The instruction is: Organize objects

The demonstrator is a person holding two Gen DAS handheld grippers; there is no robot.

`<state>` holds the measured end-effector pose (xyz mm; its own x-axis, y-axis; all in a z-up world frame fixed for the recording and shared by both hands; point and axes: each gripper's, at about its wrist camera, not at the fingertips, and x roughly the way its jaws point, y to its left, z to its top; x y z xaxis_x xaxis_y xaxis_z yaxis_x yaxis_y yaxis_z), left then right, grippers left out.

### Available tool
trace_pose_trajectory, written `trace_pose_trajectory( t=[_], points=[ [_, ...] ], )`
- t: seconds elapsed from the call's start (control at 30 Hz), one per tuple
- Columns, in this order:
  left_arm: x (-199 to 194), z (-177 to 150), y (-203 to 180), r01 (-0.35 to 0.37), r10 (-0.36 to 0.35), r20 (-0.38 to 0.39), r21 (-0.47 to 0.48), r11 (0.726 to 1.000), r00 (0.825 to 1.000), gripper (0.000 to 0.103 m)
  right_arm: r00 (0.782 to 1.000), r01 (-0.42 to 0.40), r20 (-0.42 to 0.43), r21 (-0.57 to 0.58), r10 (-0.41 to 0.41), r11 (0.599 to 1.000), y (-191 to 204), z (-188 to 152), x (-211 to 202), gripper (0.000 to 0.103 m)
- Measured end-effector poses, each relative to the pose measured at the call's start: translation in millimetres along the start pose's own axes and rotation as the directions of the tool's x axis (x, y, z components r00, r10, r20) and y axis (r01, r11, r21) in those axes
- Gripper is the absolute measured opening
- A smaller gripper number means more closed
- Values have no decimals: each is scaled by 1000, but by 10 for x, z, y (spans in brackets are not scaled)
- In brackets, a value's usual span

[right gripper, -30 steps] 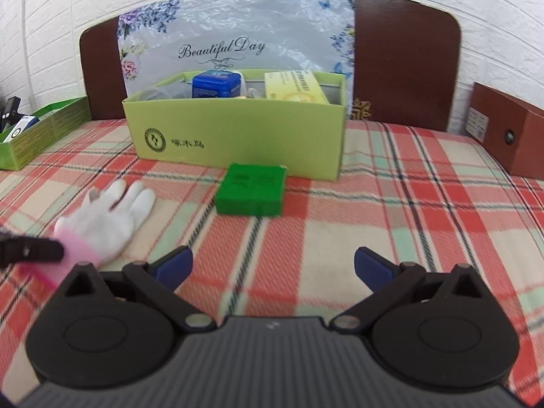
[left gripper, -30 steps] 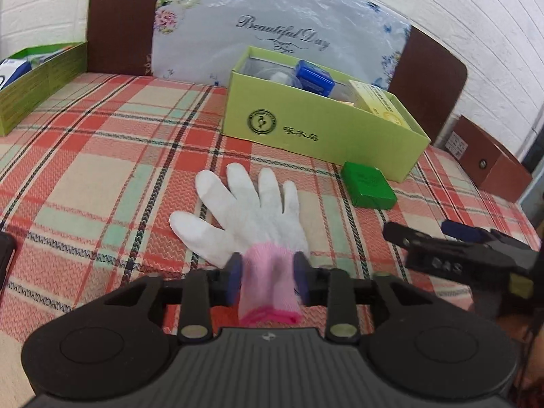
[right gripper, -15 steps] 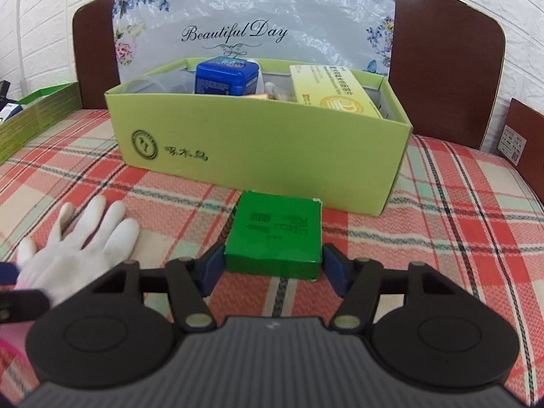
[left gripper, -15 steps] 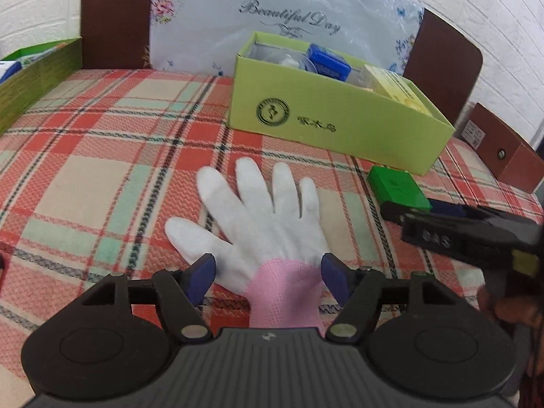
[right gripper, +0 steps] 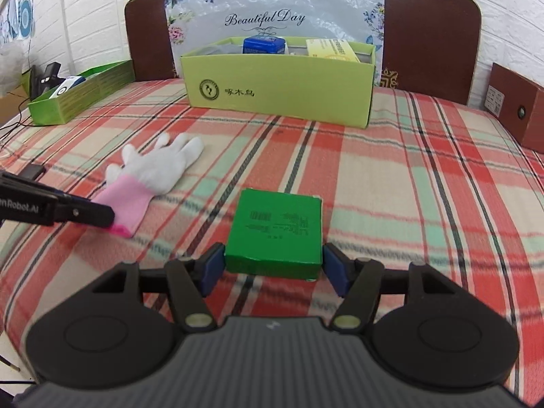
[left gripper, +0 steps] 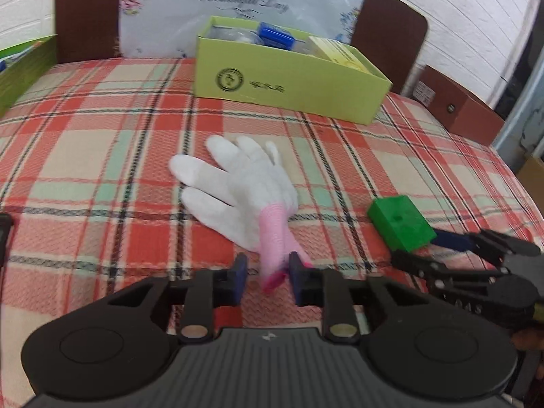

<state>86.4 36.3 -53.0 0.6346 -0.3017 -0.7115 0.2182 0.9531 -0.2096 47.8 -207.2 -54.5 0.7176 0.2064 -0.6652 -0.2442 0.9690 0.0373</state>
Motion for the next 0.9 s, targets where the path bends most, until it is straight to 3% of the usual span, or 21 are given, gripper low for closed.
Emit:
trace_pose_trajectory(
  t=[0.07,0.1,0.23,0.4,0.43,0.47,0.5,0.53,0.83,0.9],
  points=[
    [18,69,18,-48,50,36,-43,998,998,71,1000,6,2,-2,-6,1000,34,-17,-27,76],
    [37,136,28,-62,66,60,-67,996,996,74,1000,8,11,-2,-8,1000,48,-10,-27,77],
    [249,342,-13,-40,46,43,-130,991,998,76,999,30,30,1,-30,1000,88,62,-9,85],
    [525,429,-89,-52,52,-4,-108,993,999,76,999,37,26,3,-37,999,111,98,37,85],
    [528,425,-88,-50,50,2,-102,994,999,74,999,37,23,1,-37,999,116,94,47,85],
    [520,419,-91,-47,48,6,-95,994,999,58,999,39,20,1,-40,999,118,90,57,85],
    [521,416,-94,-41,41,-5,-79,996,999,34,999,41,17,3,-41,999,123,84,68,85],
    [527,418,-97,-39,38,-19,-63,997,999,28,999,41,14,4,-41,999,124,80,80,84],
    [512,403,-66,-43,42,-14,-95,995,999,29,998,64,-15,26,-64,998,108,56,159,68],
    [496,404,-81,-43,41,-16,-80,996,999,22,998,65,-9,30,-65,997,103,52,154,62]
  ],
)
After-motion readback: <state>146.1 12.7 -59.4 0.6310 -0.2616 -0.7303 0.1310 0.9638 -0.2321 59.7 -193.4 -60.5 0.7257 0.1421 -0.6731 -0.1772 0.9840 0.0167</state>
